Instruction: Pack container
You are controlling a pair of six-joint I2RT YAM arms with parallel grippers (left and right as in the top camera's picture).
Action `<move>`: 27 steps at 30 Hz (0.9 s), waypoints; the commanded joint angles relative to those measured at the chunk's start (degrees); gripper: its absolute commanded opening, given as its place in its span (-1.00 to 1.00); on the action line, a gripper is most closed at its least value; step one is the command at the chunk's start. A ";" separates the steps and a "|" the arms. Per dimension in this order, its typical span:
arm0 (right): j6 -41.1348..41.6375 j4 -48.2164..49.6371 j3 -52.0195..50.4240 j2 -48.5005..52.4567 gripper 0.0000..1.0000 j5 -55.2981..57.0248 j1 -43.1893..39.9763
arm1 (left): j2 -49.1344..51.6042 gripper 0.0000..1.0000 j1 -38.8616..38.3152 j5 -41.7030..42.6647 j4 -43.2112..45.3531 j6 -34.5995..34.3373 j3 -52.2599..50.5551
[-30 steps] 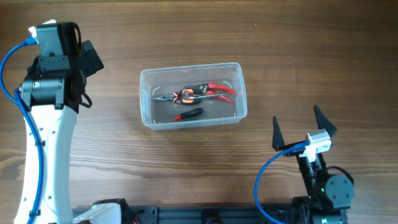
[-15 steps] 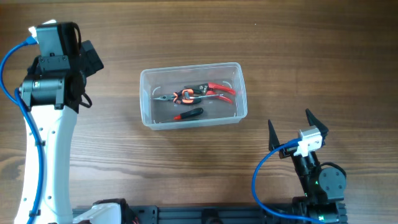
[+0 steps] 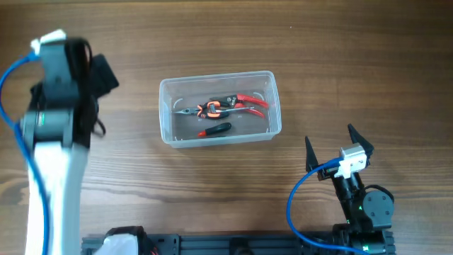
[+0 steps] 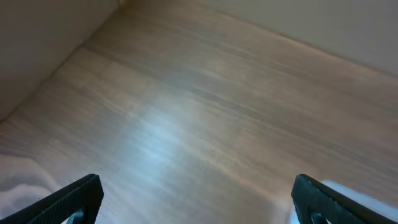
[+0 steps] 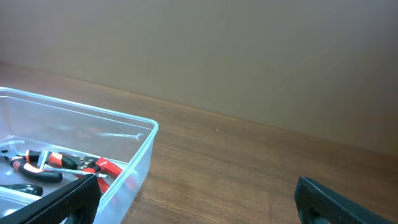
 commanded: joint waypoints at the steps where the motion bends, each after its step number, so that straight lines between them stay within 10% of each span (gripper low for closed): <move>1: -0.02 0.42 -0.44 -0.63 1.00 -0.48 -0.17 | -21.86 1.00 -0.24 3.13 6.86 -6.88 -14.45; 5: -0.02 0.42 -0.44 -0.63 0.99 -0.48 -0.17 | -47.39 1.00 -0.24 8.72 25.77 -10.84 -43.58; 10: -0.02 0.42 -0.44 -0.63 0.99 -0.46 -0.17 | -64.08 1.00 -0.24 12.13 29.14 -11.06 -61.88; 27: -0.02 0.42 -0.44 -0.63 0.99 -0.46 -0.17 | -69.57 1.00 -6.12 12.50 23.74 -10.60 -68.41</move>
